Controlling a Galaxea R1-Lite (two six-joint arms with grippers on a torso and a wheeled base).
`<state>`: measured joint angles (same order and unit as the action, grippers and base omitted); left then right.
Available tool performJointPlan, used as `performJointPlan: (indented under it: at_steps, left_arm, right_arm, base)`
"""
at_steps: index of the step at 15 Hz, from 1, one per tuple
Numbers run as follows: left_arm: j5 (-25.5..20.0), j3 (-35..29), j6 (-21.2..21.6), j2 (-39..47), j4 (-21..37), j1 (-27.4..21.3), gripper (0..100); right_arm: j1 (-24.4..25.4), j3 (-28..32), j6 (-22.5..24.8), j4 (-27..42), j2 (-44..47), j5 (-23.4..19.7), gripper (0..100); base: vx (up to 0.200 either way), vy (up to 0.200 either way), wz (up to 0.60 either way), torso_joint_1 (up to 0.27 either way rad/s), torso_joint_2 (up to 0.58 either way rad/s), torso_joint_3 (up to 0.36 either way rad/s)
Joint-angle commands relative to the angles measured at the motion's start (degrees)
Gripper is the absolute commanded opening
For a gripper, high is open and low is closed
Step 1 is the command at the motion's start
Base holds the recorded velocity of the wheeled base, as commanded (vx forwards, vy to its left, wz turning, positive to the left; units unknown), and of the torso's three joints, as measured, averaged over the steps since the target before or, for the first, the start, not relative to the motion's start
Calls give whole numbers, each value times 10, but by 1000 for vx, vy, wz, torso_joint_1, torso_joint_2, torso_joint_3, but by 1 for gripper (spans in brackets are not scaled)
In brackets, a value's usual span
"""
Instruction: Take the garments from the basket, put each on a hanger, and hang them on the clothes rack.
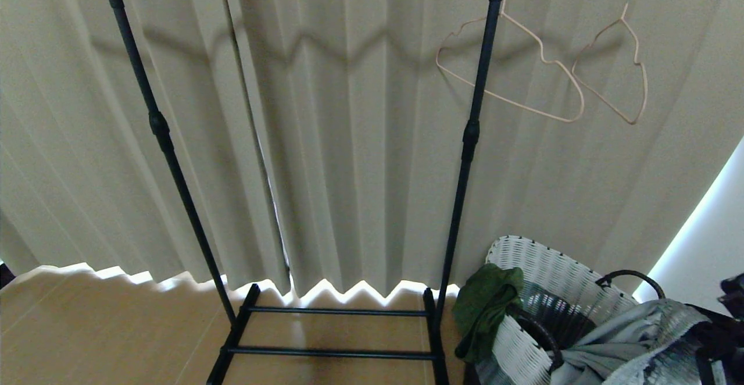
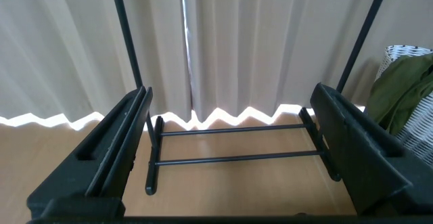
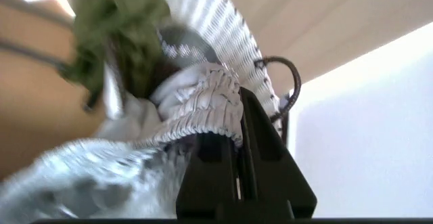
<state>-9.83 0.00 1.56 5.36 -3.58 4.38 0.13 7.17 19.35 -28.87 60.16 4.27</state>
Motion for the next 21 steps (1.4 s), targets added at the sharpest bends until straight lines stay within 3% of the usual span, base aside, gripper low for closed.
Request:
performJointPlan:
  at_steps: [1,2,3,5,9,21]
  left_arm:
    - [-1,0,2,0,0,0,100]
    - [-1,0,2,0,0,0,100]
    - [-1,0,5,0,1,0,100]
    - [-1,0,5,0,1,0,100]
    - [-1,0,4,0,1,0,100]
    - [1,0,3,0,1,0,100]
  right_arm:
    - [1,14,-36,111,-209,-25,0]
    - [1,14,-36,120,-218,-26,0]
    - [1,19,-36,198,-290,-25,0]
    - [1,22,-36,252,-336,-25,0]
    - [0,22,-36,256,-348,-25,0]
    - [1,31,-36,254,-348,-25,0]
  base:
    - [0,0,0,0,0,0]
    - [0,0,0,0,0,0]
    - [0,0,0,0,0,0]
    - [0,0,0,0,0,0]
    - [0,0,0,0,0,0]
    - [0,183,0,3,3,3]
